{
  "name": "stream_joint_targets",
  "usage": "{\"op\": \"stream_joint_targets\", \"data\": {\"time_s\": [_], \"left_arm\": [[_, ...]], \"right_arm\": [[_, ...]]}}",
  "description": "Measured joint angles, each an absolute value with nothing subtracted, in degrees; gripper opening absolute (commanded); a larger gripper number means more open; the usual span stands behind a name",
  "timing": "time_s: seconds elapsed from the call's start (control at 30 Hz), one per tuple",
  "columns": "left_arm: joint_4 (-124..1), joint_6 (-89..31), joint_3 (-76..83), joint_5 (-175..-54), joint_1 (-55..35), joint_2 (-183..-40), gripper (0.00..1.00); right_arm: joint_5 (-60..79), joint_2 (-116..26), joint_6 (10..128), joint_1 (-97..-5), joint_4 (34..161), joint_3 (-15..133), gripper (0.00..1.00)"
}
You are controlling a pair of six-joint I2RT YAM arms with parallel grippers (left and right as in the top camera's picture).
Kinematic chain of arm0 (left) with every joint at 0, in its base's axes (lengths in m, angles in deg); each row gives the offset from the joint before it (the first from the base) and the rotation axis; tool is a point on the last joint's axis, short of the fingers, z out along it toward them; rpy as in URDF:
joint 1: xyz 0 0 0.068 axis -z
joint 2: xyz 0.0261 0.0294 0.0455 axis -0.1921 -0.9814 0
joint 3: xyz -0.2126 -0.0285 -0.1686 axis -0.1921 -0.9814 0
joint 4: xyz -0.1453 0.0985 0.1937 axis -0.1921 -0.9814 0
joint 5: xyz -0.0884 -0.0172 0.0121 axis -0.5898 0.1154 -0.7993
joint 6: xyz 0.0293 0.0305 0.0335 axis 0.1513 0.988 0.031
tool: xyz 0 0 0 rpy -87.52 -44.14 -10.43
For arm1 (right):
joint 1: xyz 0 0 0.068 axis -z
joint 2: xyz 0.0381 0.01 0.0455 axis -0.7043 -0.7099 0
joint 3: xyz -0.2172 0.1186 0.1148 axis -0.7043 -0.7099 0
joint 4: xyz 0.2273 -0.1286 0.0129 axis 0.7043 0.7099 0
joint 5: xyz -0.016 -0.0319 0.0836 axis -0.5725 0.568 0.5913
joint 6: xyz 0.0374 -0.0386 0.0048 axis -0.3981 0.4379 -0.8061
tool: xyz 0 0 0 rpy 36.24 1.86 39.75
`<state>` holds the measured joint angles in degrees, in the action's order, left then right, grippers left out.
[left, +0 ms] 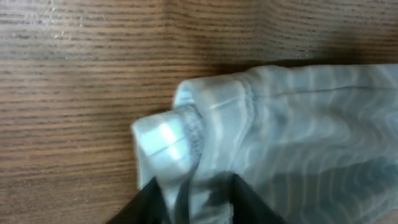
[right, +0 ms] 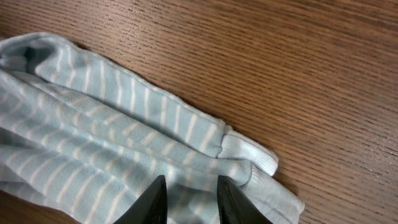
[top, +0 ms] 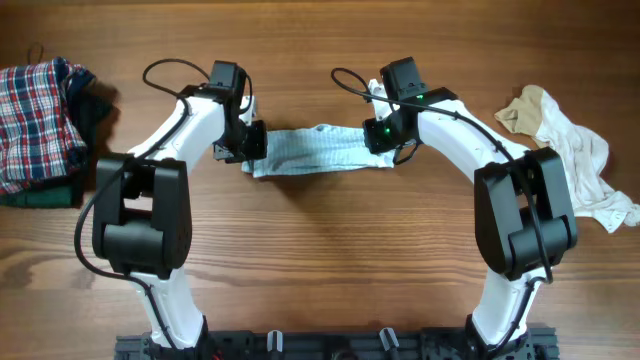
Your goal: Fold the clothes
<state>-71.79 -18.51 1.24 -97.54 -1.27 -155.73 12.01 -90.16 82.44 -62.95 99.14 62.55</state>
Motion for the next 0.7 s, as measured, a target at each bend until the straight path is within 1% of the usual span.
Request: {"op": "stream_joint_targets", "data": {"time_s": [0.13,0.3,0.37,0.4,0.43,0.5,0.53,0.6,0.67,0.7], "left_arm": [[-71.6,-18.5,1.2,-97.6,-1.9,-155.7,0.16],[-70.5,-18.5,1.2,-96.6,-3.2,-155.7,0.16],[-69.4,-18.5,1.2,-95.8,-3.2,-155.7,0.22],[-68.5,-18.5,1.2,-95.4,-3.2,-155.7,0.27],[-68.4,-18.5,1.2,-95.2,-3.2,-155.7,0.31],[-68.1,-18.4,1.2,-94.3,-3.2,-155.7,0.41],[-68.0,-18.5,1.2,-94.2,-3.2,-155.7,0.43],[-68.3,-18.2,2.0,-93.9,-3.2,-155.6,0.52],[-68.5,-18.1,4.4,-93.9,-3.2,-154.2,0.65],[-68.3,-18.1,5.3,-93.9,-3.2,-152.8,0.67]], "right_arm": [[12.0,-90.2,82.4,-62.9,99.2,62.5,0.28],[12.0,-90.2,82.4,-62.9,99.3,62.5,0.27],[12.0,-90.2,82.4,-63.0,99.7,62.5,0.27],[12.0,-90.2,82.4,-62.9,99.7,62.5,0.28],[12.0,-90.2,82.4,-62.9,99.7,62.5,0.28],[12.0,-90.2,82.4,-62.9,99.7,62.5,0.34],[12.0,-90.2,82.5,-62.9,99.7,62.5,0.34],[12.0,-90.2,82.6,-63.0,99.7,62.5,0.39],[12.0,-90.2,82.7,-63.0,99.7,62.5,0.37],[12.0,-90.2,82.7,-62.9,99.7,62.5,0.39]]}}
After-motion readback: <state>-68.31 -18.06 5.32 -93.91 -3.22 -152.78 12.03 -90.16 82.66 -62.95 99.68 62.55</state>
